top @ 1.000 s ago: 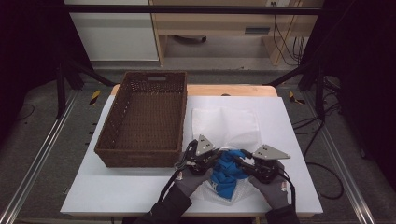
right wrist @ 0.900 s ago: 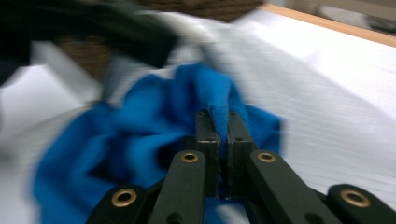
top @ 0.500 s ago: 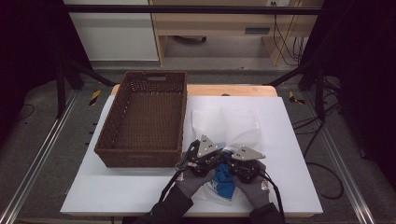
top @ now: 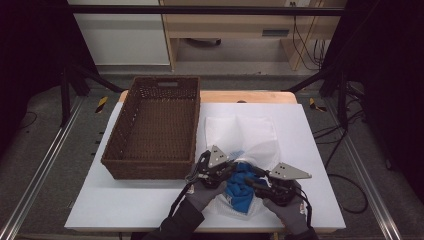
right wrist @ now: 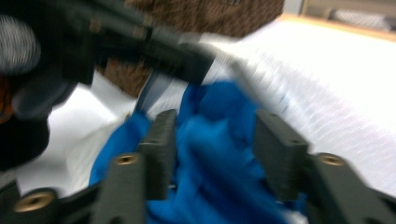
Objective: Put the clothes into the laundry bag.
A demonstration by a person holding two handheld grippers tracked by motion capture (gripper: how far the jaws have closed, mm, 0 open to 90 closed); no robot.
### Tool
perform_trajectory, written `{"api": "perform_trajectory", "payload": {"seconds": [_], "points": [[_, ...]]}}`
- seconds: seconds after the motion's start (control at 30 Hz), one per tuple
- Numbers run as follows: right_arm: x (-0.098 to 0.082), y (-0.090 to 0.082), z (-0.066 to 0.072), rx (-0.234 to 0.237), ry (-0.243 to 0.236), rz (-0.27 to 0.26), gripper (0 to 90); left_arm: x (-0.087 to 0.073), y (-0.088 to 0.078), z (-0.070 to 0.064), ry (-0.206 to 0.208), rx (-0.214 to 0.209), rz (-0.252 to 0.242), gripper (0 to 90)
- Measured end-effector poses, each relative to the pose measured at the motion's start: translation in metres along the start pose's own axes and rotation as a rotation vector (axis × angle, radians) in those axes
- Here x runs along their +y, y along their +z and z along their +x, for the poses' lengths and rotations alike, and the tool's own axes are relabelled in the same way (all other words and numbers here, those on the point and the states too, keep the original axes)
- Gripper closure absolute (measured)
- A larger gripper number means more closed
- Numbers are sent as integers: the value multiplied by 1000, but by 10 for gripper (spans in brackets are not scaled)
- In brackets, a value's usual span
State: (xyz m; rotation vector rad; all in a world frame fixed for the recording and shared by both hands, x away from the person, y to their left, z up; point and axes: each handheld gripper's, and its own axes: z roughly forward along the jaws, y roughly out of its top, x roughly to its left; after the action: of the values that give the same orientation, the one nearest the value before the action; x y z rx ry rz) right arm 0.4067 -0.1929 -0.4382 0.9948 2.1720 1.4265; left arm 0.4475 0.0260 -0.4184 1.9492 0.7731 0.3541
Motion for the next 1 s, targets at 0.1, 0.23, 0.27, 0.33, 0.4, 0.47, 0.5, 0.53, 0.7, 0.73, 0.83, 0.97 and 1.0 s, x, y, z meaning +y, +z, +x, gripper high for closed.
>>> {"api": "perform_trajectory", "payload": {"seconds": [0.1,0.23,0.27,0.33,0.4,0.47,0.5,0.53,0.7,0.73,0.83,0.97,1.0], "points": [[-15,13,6,41,17,42,357,0,0,0,8,2,-1,881],[-25,25,13,21,-5,112,320,0,-1,3,-1,0,-8,881],[-28,29,15,2,-27,145,342,0,-2,3,-6,0,-9,881],[-33,36,17,-36,-64,192,464,0,-2,1,-4,0,-10,881],[-32,37,18,-41,-44,195,644,1,-3,0,1,-4,-12,881],[-26,32,18,-50,-50,186,727,1,-4,-1,9,-7,-13,881],[-22,31,19,-52,-51,169,736,2,-5,-1,11,-9,-15,881],[-19,30,19,-53,-51,146,739,3,-6,-2,8,-15,-19,881],[-1,40,15,-108,-18,93,732,9,-10,-10,18,-38,-32,880],[1,45,12,-126,-1,85,726,9,-11,-11,25,-35,-33,880],[-2,60,1,-217,14,107,703,7,-10,-10,23,-37,-24,880],[-10,69,-5,-201,32,135,637,-2,-5,-5,11,-35,-2,880],[-9,66,-6,-189,45,133,611,-3,-4,-4,6,-33,1,880]]}}
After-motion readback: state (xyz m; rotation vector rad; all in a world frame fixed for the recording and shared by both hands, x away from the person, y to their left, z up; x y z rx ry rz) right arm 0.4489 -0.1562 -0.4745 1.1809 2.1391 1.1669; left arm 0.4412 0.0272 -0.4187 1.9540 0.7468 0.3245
